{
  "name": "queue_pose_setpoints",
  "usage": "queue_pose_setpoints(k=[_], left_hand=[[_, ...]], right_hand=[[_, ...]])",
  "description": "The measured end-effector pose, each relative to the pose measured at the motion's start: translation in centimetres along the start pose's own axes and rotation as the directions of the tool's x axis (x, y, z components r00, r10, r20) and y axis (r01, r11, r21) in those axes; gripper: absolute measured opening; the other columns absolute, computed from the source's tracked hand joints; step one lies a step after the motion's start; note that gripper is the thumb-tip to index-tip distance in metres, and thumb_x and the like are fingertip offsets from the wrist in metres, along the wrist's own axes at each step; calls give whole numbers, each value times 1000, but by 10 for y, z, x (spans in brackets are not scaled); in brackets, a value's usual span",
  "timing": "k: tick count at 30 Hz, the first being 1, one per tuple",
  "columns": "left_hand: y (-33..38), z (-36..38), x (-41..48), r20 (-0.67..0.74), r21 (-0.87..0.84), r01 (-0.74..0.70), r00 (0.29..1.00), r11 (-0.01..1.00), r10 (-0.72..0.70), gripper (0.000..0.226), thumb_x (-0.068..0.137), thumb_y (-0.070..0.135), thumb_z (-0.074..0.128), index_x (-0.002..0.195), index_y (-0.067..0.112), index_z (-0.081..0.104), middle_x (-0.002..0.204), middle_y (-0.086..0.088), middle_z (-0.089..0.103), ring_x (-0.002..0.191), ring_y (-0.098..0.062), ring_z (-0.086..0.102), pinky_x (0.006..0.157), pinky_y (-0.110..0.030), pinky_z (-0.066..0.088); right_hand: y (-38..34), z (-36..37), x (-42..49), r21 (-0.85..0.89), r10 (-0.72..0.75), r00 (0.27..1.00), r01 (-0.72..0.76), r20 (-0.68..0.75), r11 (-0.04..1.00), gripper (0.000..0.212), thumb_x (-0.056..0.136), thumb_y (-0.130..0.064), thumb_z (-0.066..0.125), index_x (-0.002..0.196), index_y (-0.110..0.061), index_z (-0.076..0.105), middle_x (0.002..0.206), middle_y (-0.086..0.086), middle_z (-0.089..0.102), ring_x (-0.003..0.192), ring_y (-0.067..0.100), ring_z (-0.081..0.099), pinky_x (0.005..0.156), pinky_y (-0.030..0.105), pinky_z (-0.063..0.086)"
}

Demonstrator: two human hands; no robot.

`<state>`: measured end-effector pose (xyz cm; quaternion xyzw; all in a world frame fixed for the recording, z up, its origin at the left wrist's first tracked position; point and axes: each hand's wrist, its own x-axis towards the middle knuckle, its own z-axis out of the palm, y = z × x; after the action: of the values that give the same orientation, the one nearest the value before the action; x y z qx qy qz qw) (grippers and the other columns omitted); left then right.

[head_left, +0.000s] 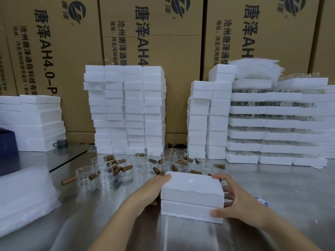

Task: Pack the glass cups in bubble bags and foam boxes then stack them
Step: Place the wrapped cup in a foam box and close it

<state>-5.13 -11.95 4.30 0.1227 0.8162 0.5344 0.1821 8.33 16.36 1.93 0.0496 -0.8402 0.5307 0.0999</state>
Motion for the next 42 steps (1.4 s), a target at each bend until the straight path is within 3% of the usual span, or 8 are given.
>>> queue_pose_setpoints(k=[7, 11, 14, 20, 24, 29, 34, 42], left_hand=[[-1, 1, -1, 30, -183, 2, 1000, 983, 3, 56, 73, 76, 74, 108, 33, 83, 102, 3, 80, 88, -17, 75, 81, -29, 56], [4, 2, -4, 16, -391, -24, 999, 920, 33, 69, 62, 66, 82, 115, 23, 77, 110, -10, 80, 104, -30, 77, 89, -42, 64], [13, 2, -8, -5, -512, -39, 999, 858, 42, 52, 82, 53, 81, 121, 19, 75, 119, -20, 76, 112, -38, 75, 90, -50, 65], [19, 4, -15, -43, -514, -84, 996, 853, 72, 26, 103, 45, 62, 127, 46, 71, 125, -1, 75, 115, -30, 70, 91, -49, 65], [19, 4, -17, -12, -515, -43, 999, 856, 43, 25, 102, 50, 62, 125, 55, 70, 129, 0, 73, 116, -33, 72, 94, -58, 63], [15, 2, -12, 12, -537, 3, 1000, 843, 5, 41, 84, 56, 80, 122, 44, 75, 124, -8, 78, 108, -37, 78, 82, -61, 65], [13, 0, -6, -15, -563, 22, 999, 826, -37, 33, 92, 46, 75, 123, 35, 75, 123, -14, 76, 108, -41, 76, 80, -66, 64], [10, 5, 0, -2, -528, 19, 1000, 849, -23, 38, 93, 54, 68, 117, 25, 76, 108, -16, 81, 97, -39, 81, 85, -67, 63]], right_hand=[[-1, 3, 0, 4, -10, 997, 10, -71, 1000, 96, 54, -37, 105, 132, -50, 52, 117, -3, 76, 110, 14, 72, 92, 38, 62], [-12, 7, 0, 43, -75, 986, 82, -149, 996, 95, 56, -35, 104, 135, -47, 53, 120, -4, 75, 117, 14, 69, 93, 38, 62], [-21, 9, 0, 40, -125, 978, 134, -168, 990, 92, 63, -29, 102, 137, -49, 51, 124, -9, 73, 122, 10, 65, 95, 36, 60], [-28, 5, -5, 88, -87, 990, 97, -107, 991, 90, 63, -50, 94, 139, -56, 48, 126, -11, 70, 119, 10, 67, 93, 28, 55], [-29, 6, -3, 132, -78, 987, 97, -143, 987, 76, 64, -45, 93, 132, -50, 59, 119, 2, 74, 109, 23, 72, 88, 35, 61], [-27, 8, -2, 149, -64, 987, 86, -145, 985, 73, 65, -43, 93, 130, -49, 60, 118, 5, 74, 108, 25, 72, 91, 43, 62], [-25, 10, -3, 81, -42, 996, 48, -81, 996, 91, 60, -47, 98, 137, -53, 50, 131, -7, 66, 112, 14, 71, 92, 34, 60], [-27, 8, -4, 90, -46, 993, 56, -105, 994, 91, 58, -42, 101, 134, -51, 54, 126, 4, 69, 108, 18, 74, 85, 27, 59]])
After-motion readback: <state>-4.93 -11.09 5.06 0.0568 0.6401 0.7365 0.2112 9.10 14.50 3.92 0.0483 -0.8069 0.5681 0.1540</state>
